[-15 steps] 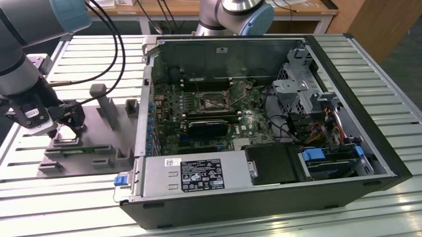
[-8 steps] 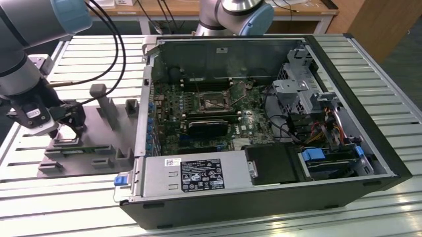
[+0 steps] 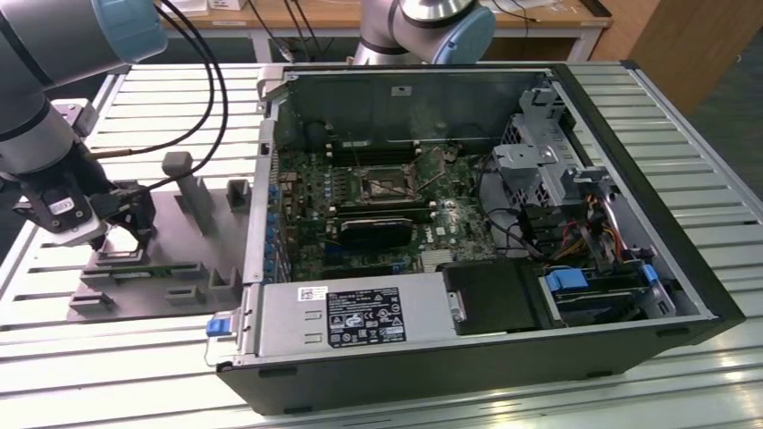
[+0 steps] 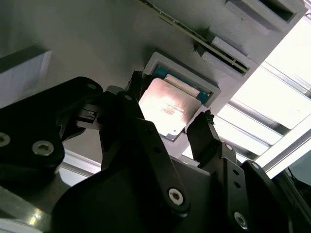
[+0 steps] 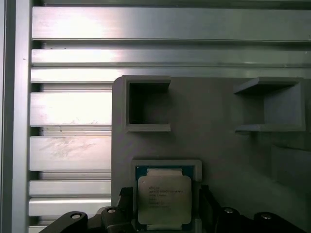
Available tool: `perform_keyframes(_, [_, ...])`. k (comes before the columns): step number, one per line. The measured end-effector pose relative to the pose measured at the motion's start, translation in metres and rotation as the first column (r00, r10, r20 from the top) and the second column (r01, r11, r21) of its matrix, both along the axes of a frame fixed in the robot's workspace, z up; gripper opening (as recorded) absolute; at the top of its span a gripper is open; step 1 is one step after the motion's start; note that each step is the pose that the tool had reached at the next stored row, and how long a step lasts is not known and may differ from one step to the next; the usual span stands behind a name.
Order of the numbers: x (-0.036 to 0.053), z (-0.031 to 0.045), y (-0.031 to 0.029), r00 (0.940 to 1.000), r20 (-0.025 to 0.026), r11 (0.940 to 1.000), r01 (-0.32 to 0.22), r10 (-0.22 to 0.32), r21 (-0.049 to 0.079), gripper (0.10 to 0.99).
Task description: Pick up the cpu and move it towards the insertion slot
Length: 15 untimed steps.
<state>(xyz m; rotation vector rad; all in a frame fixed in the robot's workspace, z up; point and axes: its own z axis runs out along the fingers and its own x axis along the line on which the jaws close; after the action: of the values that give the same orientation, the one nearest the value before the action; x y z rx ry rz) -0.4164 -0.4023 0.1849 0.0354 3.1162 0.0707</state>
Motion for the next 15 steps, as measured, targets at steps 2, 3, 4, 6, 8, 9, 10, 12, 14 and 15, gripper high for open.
perform_keyframes(2, [0.0000,0.0000,-0.0001,1.0000,-0.0001,1.0000,0.000,0.000,0.000,0.647])
perform_keyframes(3, [0.0000,-0.0002,-0.0001,1.0000,0.0001,1.0000,0.000,0.000,0.000,0.647])
perform_keyframes(4, [0.0000,-0.0003,-0.0001,1.0000,0.0000,1.0000,0.000,0.000,0.000,0.647])
perform_keyframes(6, [-0.0002,-0.0002,-0.0001,1.0000,-0.0002,1.0000,0.000,0.000,0.000,0.647])
perform_keyframes(8, [-0.0006,-0.0003,-0.0001,1.0000,-0.0001,1.0000,0.000,0.000,0.000,0.647])
perform_keyframes(9, [-0.0008,-0.0003,0.0000,1.0000,-0.0001,1.0000,0.000,0.000,0.000,0.647])
perform_keyframes(10, [-0.0008,-0.0004,0.0000,1.0000,0.0000,1.0000,0.000,0.000,0.000,0.647])
perform_keyframes(12, [-0.0011,-0.0007,0.0000,1.0000,0.0001,1.0000,0.000,0.000,0.001,0.647])
perform_keyframes(14, [-0.0011,-0.0007,0.0000,1.0000,0.0000,1.0000,0.000,0.000,0.001,0.647])
perform_keyframes(15, [-0.0012,-0.0007,0.0000,1.0000,-0.0001,1.0000,0.000,0.000,0.000,0.647])
